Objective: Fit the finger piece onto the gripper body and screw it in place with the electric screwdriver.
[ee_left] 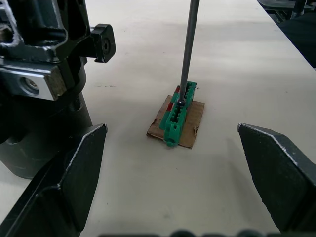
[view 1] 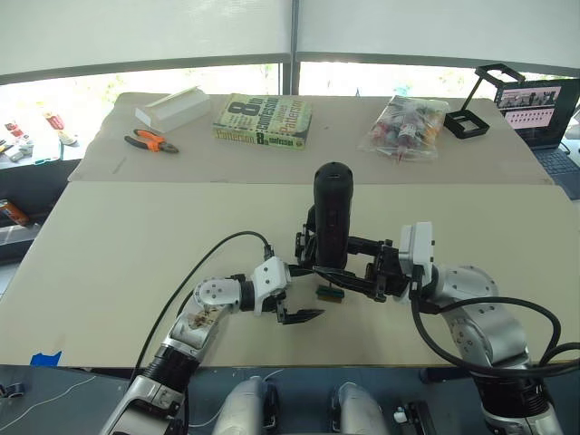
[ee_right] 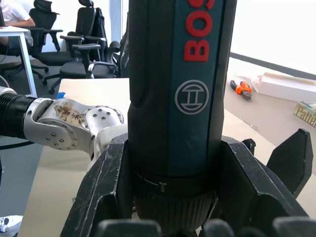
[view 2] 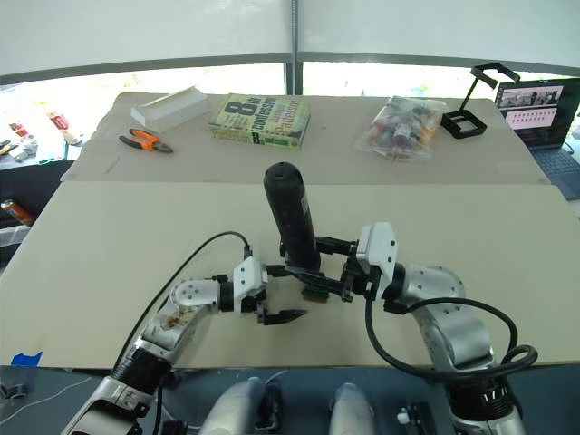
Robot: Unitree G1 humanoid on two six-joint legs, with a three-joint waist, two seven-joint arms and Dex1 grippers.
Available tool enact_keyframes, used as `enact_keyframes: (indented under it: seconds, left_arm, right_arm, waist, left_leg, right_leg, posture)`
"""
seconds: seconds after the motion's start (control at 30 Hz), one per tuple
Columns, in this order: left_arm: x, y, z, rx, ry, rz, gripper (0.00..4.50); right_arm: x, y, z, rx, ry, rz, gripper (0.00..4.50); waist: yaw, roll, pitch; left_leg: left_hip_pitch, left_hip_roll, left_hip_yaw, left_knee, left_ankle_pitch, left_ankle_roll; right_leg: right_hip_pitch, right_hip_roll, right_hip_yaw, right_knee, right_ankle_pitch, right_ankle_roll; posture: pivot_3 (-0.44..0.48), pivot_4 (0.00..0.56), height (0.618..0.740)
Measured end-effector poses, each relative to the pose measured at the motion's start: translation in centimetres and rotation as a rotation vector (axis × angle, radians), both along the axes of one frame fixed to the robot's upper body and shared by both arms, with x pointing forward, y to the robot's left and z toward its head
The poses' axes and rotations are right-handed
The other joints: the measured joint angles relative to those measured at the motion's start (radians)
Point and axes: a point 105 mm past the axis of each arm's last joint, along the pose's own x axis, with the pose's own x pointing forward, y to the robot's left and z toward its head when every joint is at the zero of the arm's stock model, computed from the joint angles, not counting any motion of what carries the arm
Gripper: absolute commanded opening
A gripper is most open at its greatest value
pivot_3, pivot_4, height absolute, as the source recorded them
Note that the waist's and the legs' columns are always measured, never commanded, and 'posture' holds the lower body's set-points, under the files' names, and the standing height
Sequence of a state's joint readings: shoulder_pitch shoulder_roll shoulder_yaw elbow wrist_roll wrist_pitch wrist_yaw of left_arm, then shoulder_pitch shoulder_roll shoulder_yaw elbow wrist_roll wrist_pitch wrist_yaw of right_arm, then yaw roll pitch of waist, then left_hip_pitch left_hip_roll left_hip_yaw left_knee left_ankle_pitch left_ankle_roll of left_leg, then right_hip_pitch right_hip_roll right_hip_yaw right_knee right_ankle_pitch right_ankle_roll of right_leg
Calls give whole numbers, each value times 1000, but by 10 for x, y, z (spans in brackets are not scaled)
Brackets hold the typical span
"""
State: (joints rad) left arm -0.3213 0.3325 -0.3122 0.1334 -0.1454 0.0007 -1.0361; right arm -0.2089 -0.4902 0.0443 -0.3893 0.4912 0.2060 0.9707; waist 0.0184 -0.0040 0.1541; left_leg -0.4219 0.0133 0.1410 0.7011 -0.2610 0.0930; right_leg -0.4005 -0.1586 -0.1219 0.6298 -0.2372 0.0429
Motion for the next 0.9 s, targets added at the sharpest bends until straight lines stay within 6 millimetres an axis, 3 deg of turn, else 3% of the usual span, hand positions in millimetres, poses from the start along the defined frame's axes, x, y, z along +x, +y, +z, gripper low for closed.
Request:
enact_keyframes:
  seconds: [0.43, 0.8, 0.9]
  left_arm:
    - [1, 2, 1, -4, -5, 4, 4479]
    - [-7, 10, 2, -49, 27, -25, 4479]
    - [-13, 17, 12, -97, 29, -45, 4479]
  right_arm:
    - [1, -4, 4, -13, -1, 3, 1907]
    - [-2, -9, 30, 41, -21, -3, 1907]
    - [-5, -11, 39, 50, -28, -1, 1907]
  waist:
    - [0, 0, 0]
    - [-6, 0, 0]
    - [-6, 0, 0]
  left_leg:
    - [0, 0, 0, 0, 0, 0]
    - [-1, 0, 0, 0, 0, 0]
    - [-2, 0, 0, 0, 0, 0]
  right_leg:
    - [0, 0, 0, 0, 0, 0]
    - [-2, 0, 0, 0, 0, 0]
    - [-2, 0, 0, 0, 0, 0]
  posture:
    - [0, 150, 740]
    - [0, 150, 740]
    - [0, 150, 740]
